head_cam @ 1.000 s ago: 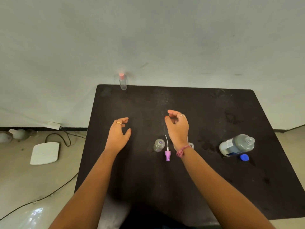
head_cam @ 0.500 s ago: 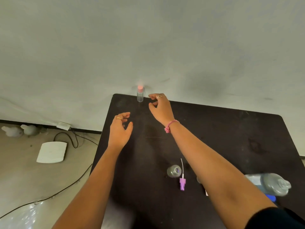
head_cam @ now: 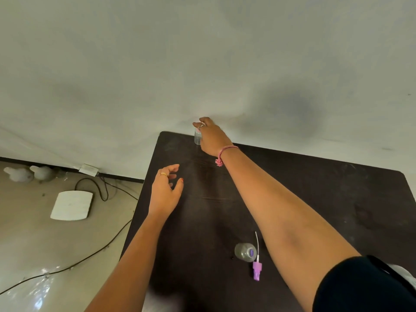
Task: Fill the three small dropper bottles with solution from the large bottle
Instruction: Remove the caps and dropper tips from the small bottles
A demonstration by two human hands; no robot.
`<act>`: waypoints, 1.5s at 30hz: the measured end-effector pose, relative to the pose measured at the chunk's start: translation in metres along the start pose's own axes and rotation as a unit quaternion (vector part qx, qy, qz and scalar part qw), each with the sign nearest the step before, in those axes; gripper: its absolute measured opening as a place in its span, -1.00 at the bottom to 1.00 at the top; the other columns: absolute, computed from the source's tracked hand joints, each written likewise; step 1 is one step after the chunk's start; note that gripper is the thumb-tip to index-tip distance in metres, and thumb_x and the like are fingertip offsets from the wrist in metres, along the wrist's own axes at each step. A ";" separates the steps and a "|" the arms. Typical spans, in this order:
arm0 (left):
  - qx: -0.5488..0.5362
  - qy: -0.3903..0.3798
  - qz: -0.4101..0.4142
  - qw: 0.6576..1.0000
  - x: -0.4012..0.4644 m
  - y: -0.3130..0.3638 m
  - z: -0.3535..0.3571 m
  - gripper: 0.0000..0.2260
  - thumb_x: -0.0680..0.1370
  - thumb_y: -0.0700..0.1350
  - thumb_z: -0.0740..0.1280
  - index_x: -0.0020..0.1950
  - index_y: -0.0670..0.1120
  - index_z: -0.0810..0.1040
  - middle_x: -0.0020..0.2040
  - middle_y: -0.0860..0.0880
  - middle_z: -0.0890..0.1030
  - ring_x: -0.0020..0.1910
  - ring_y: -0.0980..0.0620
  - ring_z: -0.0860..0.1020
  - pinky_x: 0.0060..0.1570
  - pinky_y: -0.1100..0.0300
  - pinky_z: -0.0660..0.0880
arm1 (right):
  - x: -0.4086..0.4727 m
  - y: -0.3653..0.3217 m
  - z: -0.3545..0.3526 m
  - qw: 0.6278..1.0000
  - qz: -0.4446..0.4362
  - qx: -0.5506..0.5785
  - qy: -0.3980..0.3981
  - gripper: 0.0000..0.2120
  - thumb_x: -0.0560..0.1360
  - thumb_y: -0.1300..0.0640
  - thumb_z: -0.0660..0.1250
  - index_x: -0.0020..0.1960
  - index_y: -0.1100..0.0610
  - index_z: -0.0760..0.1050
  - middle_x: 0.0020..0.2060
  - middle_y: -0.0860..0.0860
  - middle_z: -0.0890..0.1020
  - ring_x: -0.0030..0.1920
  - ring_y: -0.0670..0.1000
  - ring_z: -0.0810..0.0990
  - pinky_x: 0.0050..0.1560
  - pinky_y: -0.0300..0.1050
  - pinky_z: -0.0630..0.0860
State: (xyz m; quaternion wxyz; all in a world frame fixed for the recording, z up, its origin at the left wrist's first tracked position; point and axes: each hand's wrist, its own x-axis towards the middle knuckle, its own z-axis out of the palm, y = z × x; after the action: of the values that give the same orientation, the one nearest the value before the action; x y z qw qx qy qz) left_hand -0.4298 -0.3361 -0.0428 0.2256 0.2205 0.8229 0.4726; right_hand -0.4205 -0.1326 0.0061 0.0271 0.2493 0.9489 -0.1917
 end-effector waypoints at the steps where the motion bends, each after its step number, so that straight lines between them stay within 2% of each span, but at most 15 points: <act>1: 0.004 0.002 -0.002 1.000 0.001 0.000 0.001 -0.65 0.54 -0.21 0.34 0.31 -0.01 0.43 0.22 0.03 0.48 0.13 0.15 0.47 0.10 0.31 0.41 | 0.000 0.001 0.002 1.000 -0.001 -0.003 -0.003 -0.42 0.49 0.39 0.26 0.48 0.15 0.26 0.47 0.07 0.20 0.38 0.14 0.35 0.38 -0.08 0.32; 5: 0.004 0.007 -0.013 1.000 -0.001 0.000 0.005 -0.65 0.54 -0.21 0.34 0.30 -0.01 0.44 0.24 0.02 0.48 0.13 0.15 0.47 0.13 0.27 0.41 | -0.003 0.004 0.011 0.999 0.009 0.005 0.046 -0.61 0.49 0.38 0.31 0.30 0.23 0.45 0.32 0.08 0.34 0.14 0.11 0.55 0.21 -0.17 0.42; 7: 0.002 0.006 -0.012 1.000 -0.003 0.001 0.006 -0.65 0.54 -0.21 0.35 0.30 0.00 0.44 0.24 0.02 0.48 0.13 0.16 0.47 0.13 0.28 0.41 | -0.008 0.008 0.015 0.997 0.023 0.023 0.071 -0.73 0.51 0.36 0.29 0.19 0.23 0.51 0.20 0.09 0.40 0.05 0.08 0.57 0.13 -0.18 0.47; 10: 0.002 0.005 -0.007 1.000 -0.007 0.005 0.006 -0.65 0.54 -0.20 0.35 0.30 0.01 0.44 0.24 0.03 0.48 0.13 0.17 0.46 0.11 0.30 0.39 | -0.018 0.014 0.014 0.991 0.056 0.077 0.094 -0.80 0.55 0.31 0.26 0.13 0.20 0.55 0.15 0.08 0.44 0.03 0.06 0.57 0.12 -0.19 0.48; 12: 0.000 0.004 0.000 1.000 -0.010 0.009 0.005 -0.65 0.54 -0.20 0.35 0.30 0.02 0.44 0.24 0.03 0.47 0.14 0.17 0.45 0.11 0.31 0.38 | -0.030 0.015 0.007 0.984 0.069 0.133 0.094 -0.77 0.55 0.26 0.26 0.18 0.18 0.54 0.17 0.09 0.47 0.07 0.04 0.55 0.13 -0.21 0.45; 15: -0.006 -0.002 0.020 1.000 -0.016 0.018 0.001 -0.63 0.53 -0.20 0.36 0.31 0.01 0.42 0.26 0.02 0.46 0.17 0.18 0.44 0.13 0.32 0.37 | -0.060 0.015 -0.012 0.969 0.085 0.228 0.038 -0.70 0.51 0.17 0.33 0.24 0.16 0.51 0.10 0.06 0.58 0.09 0.01 0.57 0.18 -0.23 0.45; 18: -0.003 -0.014 0.056 0.998 -0.024 0.031 -0.002 -0.56 0.51 -0.16 0.40 0.36 0.00 0.40 0.27 0.04 0.44 0.18 0.18 0.42 0.17 0.28 0.41 | -0.095 0.011 -0.034 0.942 0.088 0.320 -0.042 -0.77 0.48 0.13 0.39 0.13 0.11 0.56 -0.10 0.03 0.67 -0.08 -0.04 0.66 0.08 -0.12 0.59; 22: -0.006 -0.044 0.107 0.993 -0.040 0.053 -0.005 -0.41 0.43 -0.04 0.49 0.40 -0.01 0.36 0.24 0.14 0.38 0.18 0.21 0.42 0.07 0.44 0.38 | -0.136 0.005 -0.064 0.919 0.065 0.382 -0.071 -0.77 0.47 0.12 0.42 0.12 0.08 0.60 -0.12 0.02 0.69 -0.11 -0.08 0.67 0.01 -0.20 0.60; 25: 0.009 -0.065 0.137 0.988 -0.054 0.069 -0.010 -0.37 0.39 -0.02 0.52 0.41 -0.01 0.37 0.22 0.16 0.38 0.14 0.22 0.45 0.03 0.48 0.40 | -0.161 0.001 -0.082 0.920 0.051 0.383 -0.061 -0.76 0.47 0.12 0.43 0.13 0.07 0.60 -0.10 0.03 0.68 -0.14 -0.08 0.66 -0.02 -0.24 0.59; 28: 0.038 -0.058 0.172 0.983 -0.069 0.081 -0.017 -0.44 0.40 0.00 0.50 0.36 -0.03 0.44 0.16 0.13 0.41 0.07 0.18 0.50 0.10 0.37 0.47 | -0.182 -0.004 -0.095 0.931 0.038 0.361 -0.026 -0.74 0.47 0.12 0.43 0.15 0.08 0.59 -0.09 0.00 0.68 -0.16 -0.08 0.66 -0.01 -0.24 0.59; 30: 0.070 -0.060 0.186 0.978 -0.079 0.088 -0.021 -0.47 0.40 0.04 0.49 0.33 -0.03 0.48 0.12 0.14 0.42 0.04 0.19 0.49 0.07 0.38 0.46 | -0.195 -0.007 -0.100 0.937 0.030 0.349 -0.007 -0.75 0.48 0.12 0.42 0.15 0.09 0.59 -0.09 -0.02 0.68 -0.16 -0.08 0.66 0.01 -0.23 0.59; 37: 0.084 -0.063 0.169 0.980 -0.114 0.106 -0.024 -0.50 0.42 0.04 0.47 0.33 -0.03 0.49 0.14 0.02 0.58 -0.02 0.17 0.51 -0.09 0.49 0.38 | -0.232 -0.014 -0.116 0.960 -0.030 0.276 0.029 -0.78 0.51 0.12 0.38 0.13 0.14 0.59 -0.12 0.06 0.69 -0.16 -0.05 0.67 0.03 -0.16 0.60; 40: 0.065 -0.058 0.160 0.983 -0.129 0.114 -0.023 -0.52 0.44 0.02 0.47 0.33 -0.05 0.49 0.12 0.02 0.59 -0.03 0.16 0.52 -0.10 0.48 0.38 | -0.247 -0.015 -0.121 0.965 -0.068 0.249 0.048 -0.80 0.52 0.14 0.37 0.14 0.11 0.59 -0.05 0.06 0.66 -0.11 -0.02 0.65 0.05 -0.13 0.57; 43: 0.050 -0.064 0.143 0.986 -0.141 0.119 -0.021 -0.54 0.45 0.02 0.46 0.31 -0.04 0.50 0.13 0.01 0.60 -0.01 0.13 0.54 -0.12 0.44 0.39 | -0.260 -0.014 -0.131 0.970 -0.108 0.214 0.050 -0.77 0.52 0.17 0.37 0.17 0.07 0.58 0.05 -0.02 0.62 0.00 -0.07 0.60 0.09 -0.23 0.51; 45: 0.046 -0.060 0.140 0.987 -0.150 0.122 -0.018 -0.55 0.45 0.01 0.46 0.31 -0.03 0.50 0.12 0.02 0.60 -0.01 0.13 0.54 -0.13 0.44 0.39 | -0.270 -0.013 -0.142 0.968 -0.110 0.223 0.028 -0.71 0.50 0.18 0.39 0.21 0.04 0.55 0.08 -0.04 0.61 -0.03 -0.11 0.62 0.03 -0.31 0.51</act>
State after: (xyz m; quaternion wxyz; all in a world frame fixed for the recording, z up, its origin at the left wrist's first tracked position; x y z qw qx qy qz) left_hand -0.3017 -0.3786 0.0970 0.1962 0.3717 0.7899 0.4465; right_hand -0.1849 -0.2146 0.1820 -0.0767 0.1482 0.9043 -0.3929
